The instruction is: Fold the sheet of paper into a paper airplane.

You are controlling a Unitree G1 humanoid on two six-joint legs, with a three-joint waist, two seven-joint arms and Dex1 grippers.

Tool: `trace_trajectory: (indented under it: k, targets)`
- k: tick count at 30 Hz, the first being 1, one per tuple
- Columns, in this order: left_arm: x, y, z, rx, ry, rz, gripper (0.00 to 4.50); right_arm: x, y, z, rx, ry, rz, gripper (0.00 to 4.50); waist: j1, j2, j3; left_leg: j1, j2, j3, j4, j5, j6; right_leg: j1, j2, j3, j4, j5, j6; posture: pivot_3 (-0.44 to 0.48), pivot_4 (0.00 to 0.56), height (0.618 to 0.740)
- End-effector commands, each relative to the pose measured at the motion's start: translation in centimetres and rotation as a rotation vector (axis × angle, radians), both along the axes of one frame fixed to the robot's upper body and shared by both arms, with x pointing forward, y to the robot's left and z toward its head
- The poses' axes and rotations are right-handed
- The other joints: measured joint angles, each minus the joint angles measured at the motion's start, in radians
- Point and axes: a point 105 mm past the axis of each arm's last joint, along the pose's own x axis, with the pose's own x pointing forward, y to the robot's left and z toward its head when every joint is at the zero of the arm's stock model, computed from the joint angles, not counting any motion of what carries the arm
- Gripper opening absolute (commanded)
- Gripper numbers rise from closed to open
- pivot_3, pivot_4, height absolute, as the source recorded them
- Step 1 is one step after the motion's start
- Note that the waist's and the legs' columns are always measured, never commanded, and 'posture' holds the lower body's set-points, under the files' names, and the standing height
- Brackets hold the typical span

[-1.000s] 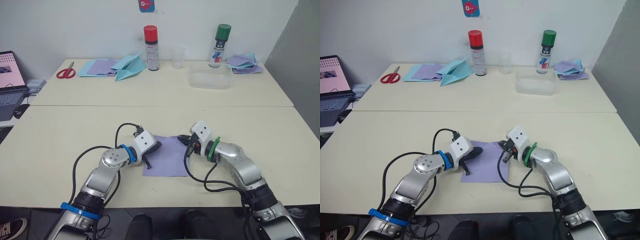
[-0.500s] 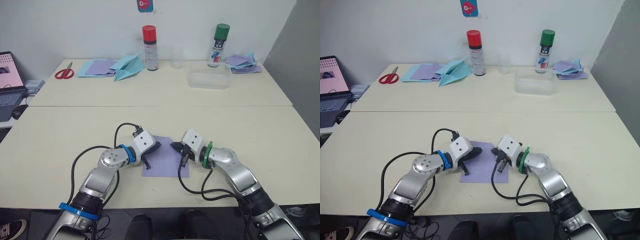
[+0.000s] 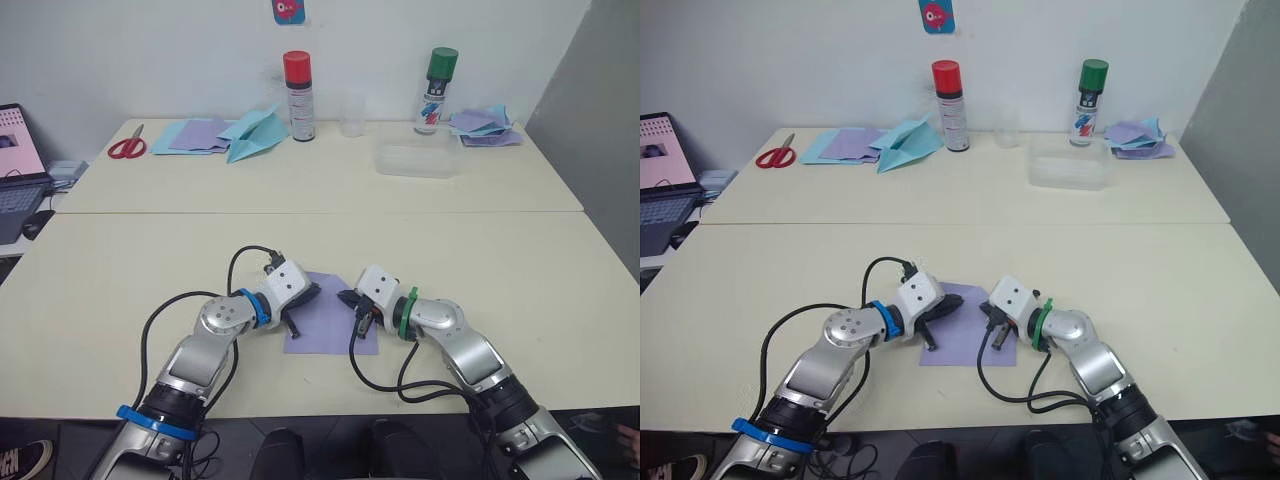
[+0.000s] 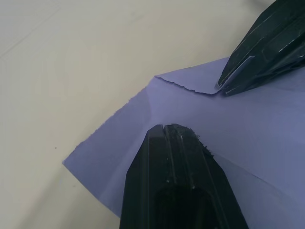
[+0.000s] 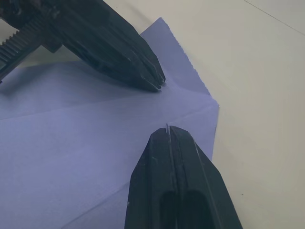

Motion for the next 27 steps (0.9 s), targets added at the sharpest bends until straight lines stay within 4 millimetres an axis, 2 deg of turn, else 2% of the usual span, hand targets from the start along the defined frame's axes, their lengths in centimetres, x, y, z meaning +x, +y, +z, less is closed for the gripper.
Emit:
trace_trajectory:
  k: [1, 4, 8, 10, 16, 22, 27]
  targets:
    - [0.2, 0.7, 0.6, -0.122, 0.148, 0.069, 0.0, 0.2, -0.5, -0.4, -0.031, 0.011, -0.019, 0.01, 0.0, -0.001, 0.001, 0.0, 0.0, 0.0, 0.0, 0.0, 0.0, 0.0, 0.0, 0.0, 0.0, 0.0, 0.0, 0.0, 0.15, 0.74]
    - [0.8, 0.3, 3.1, -0.223, 0.172, 0.062, 0.0, 0.4, -0.6, -0.5, -0.03, 0.019, -0.028, 0.01, -0.001, -0.002, 0.003, -0.001, 0.0, -0.001, 0.0, 0.0, 0.0, 0.0, 0.0, -0.001, 0.0, 0.0, 0.0, 0.0, 0.15, 0.74]
    - [1.6, -0.8, 5.0, -0.276, 0.131, 0.042, 0.0, 0.4, -0.6, -0.5, -0.033, 0.022, -0.032, 0.01, 0.0, -0.005, 0.006, -0.002, 0.0, -0.002, 0.0, 0.0, 0.0, -0.001, 0.0, -0.002, 0.0, 0.0, 0.0, 0.0, 0.15, 0.74]
    - [1.9, -1.9, 5.5, -0.297, 0.108, 0.01, 0.0, 0.3, -0.6, -0.6, -0.031, 0.028, -0.033, 0.01, 0.0, -0.006, 0.006, -0.003, 0.0, -0.001, 0.0, 0.0, 0.0, -0.001, 0.0, -0.001, 0.0, 0.0, 0.0, 0.0, 0.15, 0.74]
    - [2.4, -4.1, 4.1, -0.203, 0.094, -0.061, 0.0, 0.0, -0.3, -0.8, -0.027, 0.038, -0.029, 0.01, -0.001, -0.006, 0.007, -0.002, 0.0, -0.002, 0.0, 0.0, 0.0, -0.001, 0.001, -0.001, 0.0, 0.0, 0.001, 0.0, 0.15, 0.74]
    - [3.2, -4.9, 2.1, -0.122, 0.114, -0.093, 0.0, 0.1, -0.3, -0.6, -0.021, 0.037, -0.039, 0.01, -0.001, -0.008, 0.007, -0.002, 0.0, -0.001, 0.0, 0.0, 0.0, -0.001, 0.001, -0.001, 0.0, 0.0, 0.001, 0.0, 0.15, 0.74]
    - [3.0, -5.3, 0.6, -0.072, 0.154, -0.128, 0.0, -0.2, -0.2, -0.7, -0.019, 0.048, -0.028, 0.01, -0.001, -0.008, 0.007, -0.002, 0.0, -0.001, 0.0, 0.0, 0.0, -0.001, 0.001, -0.001, 0.0, 0.0, 0.001, 0.0, 0.15, 0.74]
